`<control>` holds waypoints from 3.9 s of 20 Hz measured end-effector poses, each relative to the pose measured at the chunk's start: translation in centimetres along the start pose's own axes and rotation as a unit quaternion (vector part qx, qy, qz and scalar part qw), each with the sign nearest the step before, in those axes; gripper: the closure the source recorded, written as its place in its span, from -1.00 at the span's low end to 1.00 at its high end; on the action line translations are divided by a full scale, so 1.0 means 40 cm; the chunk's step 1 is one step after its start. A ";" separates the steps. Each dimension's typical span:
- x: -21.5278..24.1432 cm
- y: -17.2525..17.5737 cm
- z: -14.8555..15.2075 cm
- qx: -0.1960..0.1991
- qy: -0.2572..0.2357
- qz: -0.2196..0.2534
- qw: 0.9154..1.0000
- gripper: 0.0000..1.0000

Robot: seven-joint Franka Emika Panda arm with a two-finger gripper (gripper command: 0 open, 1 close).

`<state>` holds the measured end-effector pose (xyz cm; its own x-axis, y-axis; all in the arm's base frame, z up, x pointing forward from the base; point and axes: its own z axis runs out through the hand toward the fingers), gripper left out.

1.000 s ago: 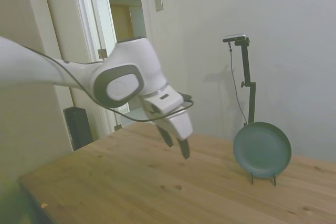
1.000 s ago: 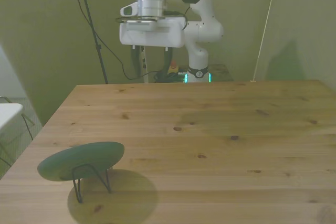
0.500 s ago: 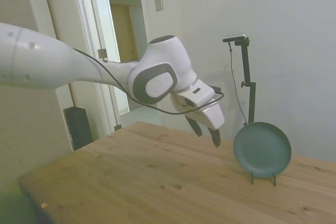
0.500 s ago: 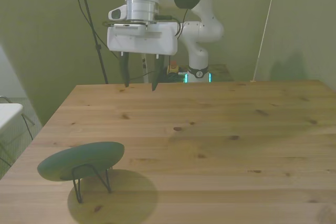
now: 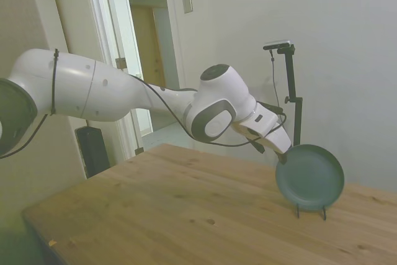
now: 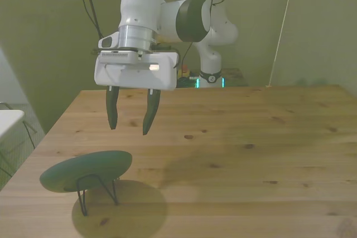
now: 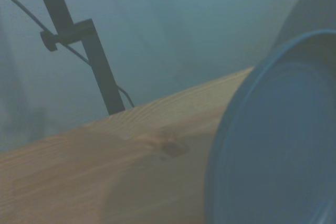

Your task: Unload the plate

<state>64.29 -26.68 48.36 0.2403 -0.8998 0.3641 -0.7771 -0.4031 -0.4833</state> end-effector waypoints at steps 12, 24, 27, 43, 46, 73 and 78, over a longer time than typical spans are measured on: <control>0.015 -0.066 0.114 0.027 0.007 0.009 1.000 1.00; 0.038 -0.058 0.095 0.042 -0.001 0.012 0.999 1.00; 0.042 -0.047 0.092 0.045 -0.005 0.011 0.999 1.00; 0.077 -0.010 0.086 0.041 -0.012 0.023 0.999 1.00; 0.080 -0.008 0.085 0.040 -0.011 0.024 0.999 1.00; -0.107 -0.248 -0.315 0.090 -0.096 -0.004 0.991 1.00; -0.246 -0.193 -0.208 -0.041 -0.100 0.005 0.994 1.00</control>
<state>63.08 -13.34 55.12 0.3363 -0.9223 0.1904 -0.8230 -0.3861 -0.4166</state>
